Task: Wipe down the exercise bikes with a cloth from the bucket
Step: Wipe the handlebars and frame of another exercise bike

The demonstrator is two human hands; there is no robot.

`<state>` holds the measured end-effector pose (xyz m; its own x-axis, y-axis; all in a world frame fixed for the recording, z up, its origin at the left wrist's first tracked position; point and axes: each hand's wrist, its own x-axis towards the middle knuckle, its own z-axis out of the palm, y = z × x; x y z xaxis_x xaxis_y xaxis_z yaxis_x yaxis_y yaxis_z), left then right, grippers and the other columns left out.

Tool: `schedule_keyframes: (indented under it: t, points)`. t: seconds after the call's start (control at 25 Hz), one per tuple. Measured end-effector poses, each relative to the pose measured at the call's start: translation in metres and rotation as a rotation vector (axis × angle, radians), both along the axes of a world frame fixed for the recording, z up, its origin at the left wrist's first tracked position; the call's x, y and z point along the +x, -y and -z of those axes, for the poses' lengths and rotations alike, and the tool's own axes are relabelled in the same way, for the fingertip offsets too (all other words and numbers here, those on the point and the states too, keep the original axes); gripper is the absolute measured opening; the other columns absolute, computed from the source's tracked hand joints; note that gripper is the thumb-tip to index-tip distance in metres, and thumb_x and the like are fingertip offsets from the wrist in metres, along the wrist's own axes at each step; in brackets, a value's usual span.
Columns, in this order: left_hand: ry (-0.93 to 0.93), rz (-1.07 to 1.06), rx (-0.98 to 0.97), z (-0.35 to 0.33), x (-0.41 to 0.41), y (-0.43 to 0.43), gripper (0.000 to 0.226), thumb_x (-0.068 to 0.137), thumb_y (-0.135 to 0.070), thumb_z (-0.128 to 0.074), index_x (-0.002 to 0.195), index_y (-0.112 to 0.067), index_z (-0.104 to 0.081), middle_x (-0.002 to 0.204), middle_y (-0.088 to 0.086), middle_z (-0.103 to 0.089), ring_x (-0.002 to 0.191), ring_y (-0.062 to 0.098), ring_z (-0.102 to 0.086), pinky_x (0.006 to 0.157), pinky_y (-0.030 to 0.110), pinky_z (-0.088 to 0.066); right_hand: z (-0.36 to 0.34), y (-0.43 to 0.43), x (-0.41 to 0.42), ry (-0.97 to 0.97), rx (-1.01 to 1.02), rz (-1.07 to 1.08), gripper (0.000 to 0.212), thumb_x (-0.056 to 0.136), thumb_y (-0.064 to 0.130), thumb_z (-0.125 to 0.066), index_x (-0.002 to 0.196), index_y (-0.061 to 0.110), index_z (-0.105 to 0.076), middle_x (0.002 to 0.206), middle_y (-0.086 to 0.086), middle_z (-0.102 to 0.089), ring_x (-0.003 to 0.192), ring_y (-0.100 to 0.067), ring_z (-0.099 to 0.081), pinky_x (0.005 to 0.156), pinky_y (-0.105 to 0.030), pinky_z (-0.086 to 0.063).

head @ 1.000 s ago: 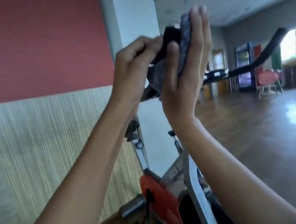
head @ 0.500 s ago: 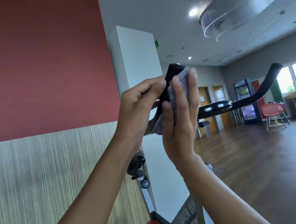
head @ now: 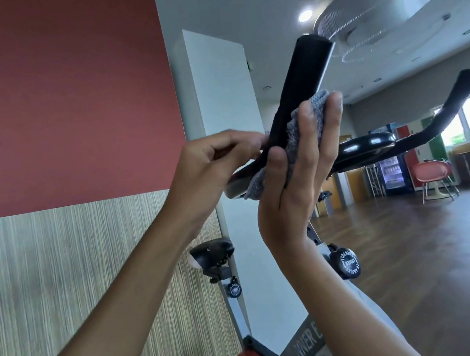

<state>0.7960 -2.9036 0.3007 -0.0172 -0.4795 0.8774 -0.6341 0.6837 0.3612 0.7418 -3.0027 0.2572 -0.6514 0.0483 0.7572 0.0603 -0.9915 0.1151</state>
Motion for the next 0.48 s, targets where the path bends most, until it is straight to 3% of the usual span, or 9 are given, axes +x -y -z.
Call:
schedule_keyframes:
  t: [0.08, 0.28, 0.4, 0.48]
  points:
    - [0.005, -0.034, 0.024, 0.006, 0.019, 0.005, 0.016, 0.095, -0.01, -0.06, 0.097, -0.011, -0.076, 0.093, -0.004, -0.076, 0.091, 0.007, -0.068, 0.086, 0.022, -0.05, 0.001, 0.006, 0.013, 0.107, -0.104, 0.08, 0.04, 0.106, 0.018, -0.039, 0.146, 0.012, -0.04, 0.156, -0.009, -0.015, 0.152, -0.024, -0.014, 0.121, -0.052, -0.023]
    - [-0.042, 0.045, 0.032, 0.021, 0.061, 0.033, 0.027, 0.097, -0.024, -0.056, 0.104, -0.006, -0.075, 0.103, 0.012, -0.074, 0.102, 0.025, -0.066, 0.103, 0.046, -0.045, 0.004, 0.006, 0.044, 0.206, -0.116, -0.004, 0.039, 0.107, 0.023, -0.031, 0.143, 0.009, -0.027, 0.15, -0.035, -0.017, 0.149, -0.024, -0.011, 0.122, -0.045, -0.015]
    - [-0.065, 0.098, -0.007, 0.026, 0.076, 0.045, 0.029, 0.097, -0.024, -0.056, 0.111, -0.006, -0.073, 0.11, 0.017, -0.073, 0.111, 0.034, -0.066, 0.108, 0.053, -0.044, 0.012, 0.022, 0.077, 0.208, -0.109, 0.043, 0.043, 0.107, 0.019, -0.03, 0.148, 0.012, -0.021, 0.156, -0.022, -0.016, 0.152, -0.021, -0.005, 0.123, -0.044, -0.013]
    - [-0.08, 0.135, -0.04, 0.03, 0.085, 0.051, 0.026, 0.098, -0.021, -0.055, 0.112, -0.008, -0.073, 0.11, 0.013, -0.074, 0.111, 0.031, -0.067, 0.105, 0.051, -0.046, 0.018, 0.036, 0.102, 0.183, -0.103, 0.087, 0.054, 0.108, 0.021, -0.032, 0.156, 0.021, -0.007, 0.16, -0.007, -0.005, 0.154, -0.02, 0.0, 0.123, -0.042, -0.013]
